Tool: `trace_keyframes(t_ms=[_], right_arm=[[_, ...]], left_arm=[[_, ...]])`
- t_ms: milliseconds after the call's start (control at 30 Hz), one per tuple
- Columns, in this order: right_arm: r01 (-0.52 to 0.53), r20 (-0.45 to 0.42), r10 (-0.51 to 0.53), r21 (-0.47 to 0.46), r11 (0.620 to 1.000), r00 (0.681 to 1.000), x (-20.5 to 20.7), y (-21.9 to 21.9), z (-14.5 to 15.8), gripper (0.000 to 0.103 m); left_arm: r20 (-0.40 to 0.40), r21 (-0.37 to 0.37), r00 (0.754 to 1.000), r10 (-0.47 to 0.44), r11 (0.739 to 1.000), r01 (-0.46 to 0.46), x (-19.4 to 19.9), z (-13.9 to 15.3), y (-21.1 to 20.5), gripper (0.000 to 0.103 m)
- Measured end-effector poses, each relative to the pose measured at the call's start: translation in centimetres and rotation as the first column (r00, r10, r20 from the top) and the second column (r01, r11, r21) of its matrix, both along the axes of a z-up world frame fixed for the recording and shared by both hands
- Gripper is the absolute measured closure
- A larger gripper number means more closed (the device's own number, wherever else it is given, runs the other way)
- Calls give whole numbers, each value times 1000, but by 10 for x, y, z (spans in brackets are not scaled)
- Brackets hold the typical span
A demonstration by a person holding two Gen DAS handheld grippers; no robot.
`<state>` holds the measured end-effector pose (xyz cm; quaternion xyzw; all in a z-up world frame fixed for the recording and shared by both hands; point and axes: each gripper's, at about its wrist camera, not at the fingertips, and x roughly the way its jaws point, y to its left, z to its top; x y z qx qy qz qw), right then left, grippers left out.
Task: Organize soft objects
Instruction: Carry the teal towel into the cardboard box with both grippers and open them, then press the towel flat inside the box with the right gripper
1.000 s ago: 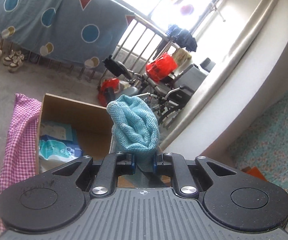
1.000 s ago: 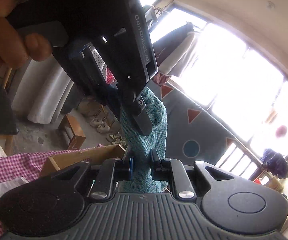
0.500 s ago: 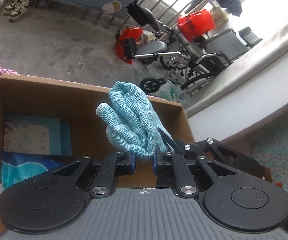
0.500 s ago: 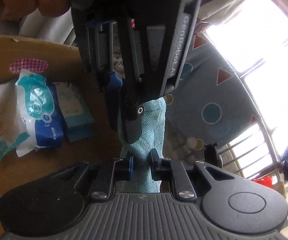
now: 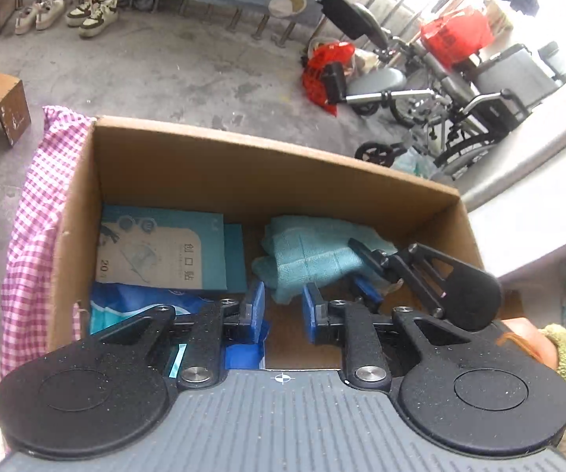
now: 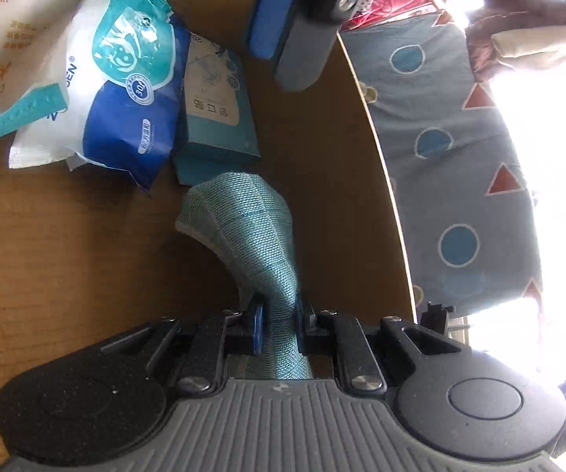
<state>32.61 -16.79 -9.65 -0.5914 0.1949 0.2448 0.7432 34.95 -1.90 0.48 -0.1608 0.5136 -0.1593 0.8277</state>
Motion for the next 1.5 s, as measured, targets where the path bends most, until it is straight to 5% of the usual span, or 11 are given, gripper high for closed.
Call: trace_keyframes(t_ms=[133,267,433,533,600,700,867,967,1100,1267,1500], right_arm=[[-34,-133,30,-26,999,991,-2,3,-2,79],[-50,-218,60,48,998,974,-8,-4,22,43],[36,-295,29,214,976,955,-10,-23,75,42],[158,-374,-18,345,925,927,-7,-38,106,42],[299,-475,-60,447,843,878,-1,-52,127,42],[598,-643,-204,483,639,738,20,-71,142,38],[944,-919,-228,290,160,321,58,-116,106,29],[979,-958,-207,201,18,201,68,-125,79,29],[981,-947,-285,179,-74,151,84,-119,49,29],[982,-939,-319,166,-90,129,100,-106,23,28],[973,-931,-312,220,-64,190,111,-90,27,28]], left_arm=[[56,-52,997,46,998,-43,-28,25,29,76],[106,-76,991,78,995,-70,-58,46,51,64],[175,-133,981,87,989,-64,-95,66,68,41],[223,-173,969,106,983,-67,-116,75,81,22],[255,-202,960,117,977,-66,-131,79,89,11],[317,-206,941,121,977,-56,-154,82,97,1],[386,-153,915,119,986,-63,-184,73,106,0],[377,-112,919,115,991,-77,-194,61,105,0],[388,3,920,57,998,-63,-201,50,96,0],[376,56,925,60,995,-87,-202,35,100,0],[367,73,928,64,993,-98,-201,26,104,0]])
